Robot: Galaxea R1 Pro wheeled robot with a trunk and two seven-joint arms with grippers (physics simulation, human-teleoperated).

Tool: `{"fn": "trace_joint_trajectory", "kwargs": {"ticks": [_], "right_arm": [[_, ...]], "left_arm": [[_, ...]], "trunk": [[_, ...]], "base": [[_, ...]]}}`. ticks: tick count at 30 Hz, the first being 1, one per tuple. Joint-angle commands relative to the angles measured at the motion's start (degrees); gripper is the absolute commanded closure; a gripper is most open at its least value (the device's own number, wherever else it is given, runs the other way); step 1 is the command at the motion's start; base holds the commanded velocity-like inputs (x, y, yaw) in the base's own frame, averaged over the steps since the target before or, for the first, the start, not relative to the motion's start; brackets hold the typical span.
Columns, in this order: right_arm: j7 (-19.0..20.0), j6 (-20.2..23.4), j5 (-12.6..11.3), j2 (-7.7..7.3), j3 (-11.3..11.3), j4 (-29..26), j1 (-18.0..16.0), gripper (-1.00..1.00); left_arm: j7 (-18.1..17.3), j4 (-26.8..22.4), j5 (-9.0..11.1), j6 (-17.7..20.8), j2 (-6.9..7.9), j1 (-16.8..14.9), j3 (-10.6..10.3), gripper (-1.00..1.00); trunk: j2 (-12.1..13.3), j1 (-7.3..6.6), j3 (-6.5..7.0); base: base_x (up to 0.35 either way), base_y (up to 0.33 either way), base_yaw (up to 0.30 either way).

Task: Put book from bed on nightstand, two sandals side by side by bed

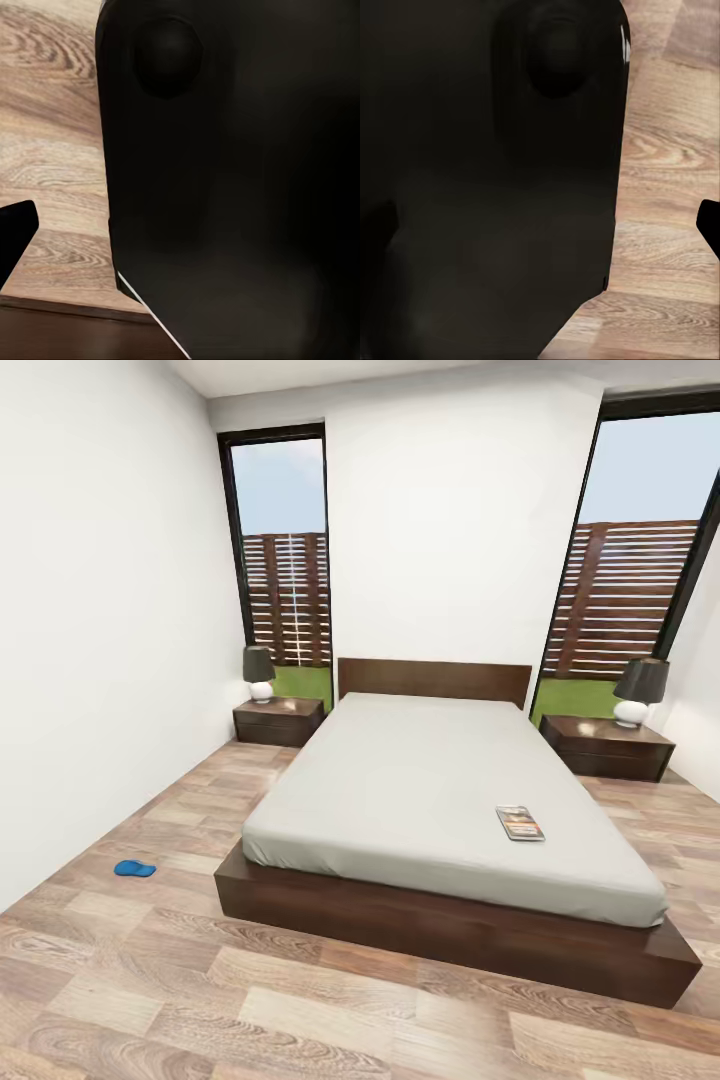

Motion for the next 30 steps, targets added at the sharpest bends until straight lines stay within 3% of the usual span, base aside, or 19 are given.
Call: {"fn": "trace_joint_trajectory", "kwargs": {"ticks": [1, 5, 21, 30], "right_arm": [[0.0, 0.0, 0.0, 0.00, 0.0, 0.0, 0.0, -1.00], [0.6, -1.1, 0.0, 0.60, -0.4, -1.3, -1.3, -1.00], [0.3, -2.1, -0.7, 1.08, -0.2, -6.5, -6.6, -1.00], [0.3, -1.9, -0.8, 1.14, -0.2, -7.6, -6.7, -1.00]], "left_arm": [[0.0, 0.0, 0.0, 0.0, 0.00, 0.0, 0.0, -1.00], [-0.4, -1.3, -0.1, 0.0, 0.37, -1.0, 1.2, -1.00], [-0.1, -2.8, 0.3, -0.1, 0.53, -1.7, 1.6, -1.00], [-0.2, -3.1, 0.4, -0.1, 0.40, -1.7, 1.7, -1.00]], "trunk": [[0.0, 0.00, -0.03], [0.0, 0.00, -0.03], [0.0, 0.00, -0.03], [0.0, 0.00, -0.03]], "base": [[0.000, 0.000, 0.000], [0.000, 0.000, 0.000], [0.000, 0.000, 0.000], [0.067, 0.102, -0.016]]}}
